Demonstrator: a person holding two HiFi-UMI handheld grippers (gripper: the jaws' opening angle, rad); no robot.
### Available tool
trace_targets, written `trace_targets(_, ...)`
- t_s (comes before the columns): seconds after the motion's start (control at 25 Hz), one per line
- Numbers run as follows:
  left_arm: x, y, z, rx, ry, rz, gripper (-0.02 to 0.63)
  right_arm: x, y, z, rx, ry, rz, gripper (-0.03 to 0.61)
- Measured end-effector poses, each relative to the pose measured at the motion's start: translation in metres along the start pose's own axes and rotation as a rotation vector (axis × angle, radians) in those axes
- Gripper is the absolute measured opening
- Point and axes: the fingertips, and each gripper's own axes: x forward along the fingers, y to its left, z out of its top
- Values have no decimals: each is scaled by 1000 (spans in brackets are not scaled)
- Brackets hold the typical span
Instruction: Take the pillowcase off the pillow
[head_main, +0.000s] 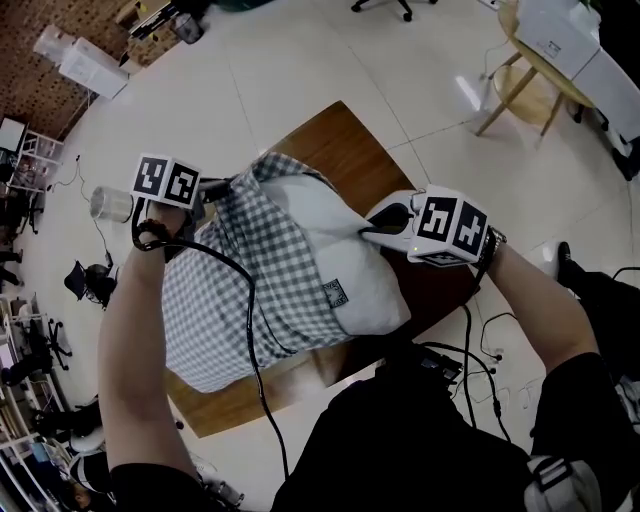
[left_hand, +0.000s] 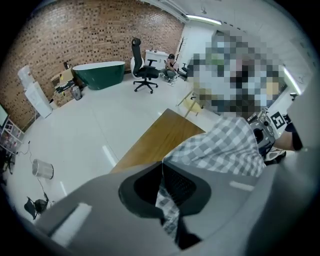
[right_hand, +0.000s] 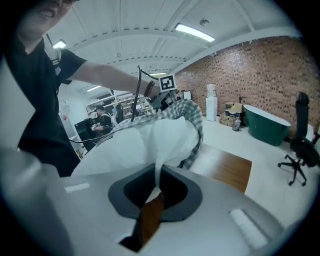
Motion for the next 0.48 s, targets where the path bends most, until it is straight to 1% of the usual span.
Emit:
trace_targets(0.12, -11, 9, -9, -30, 1, 40, 8, -6, 8, 10, -34, 12, -25, 15)
trace_targets(0.24, -18, 25, -22, -61, 8, 82, 8, -12, 9, 13, -35, 13, -41, 15)
trace_targets(0.36, -23, 36, -36, -88, -8, 82, 8, -13, 6, 11, -28, 11, -61, 15)
trace_targets(0.48, -28, 41, -48, -102, -20, 94, 8, -12, 5, 1, -8, 37, -81, 15)
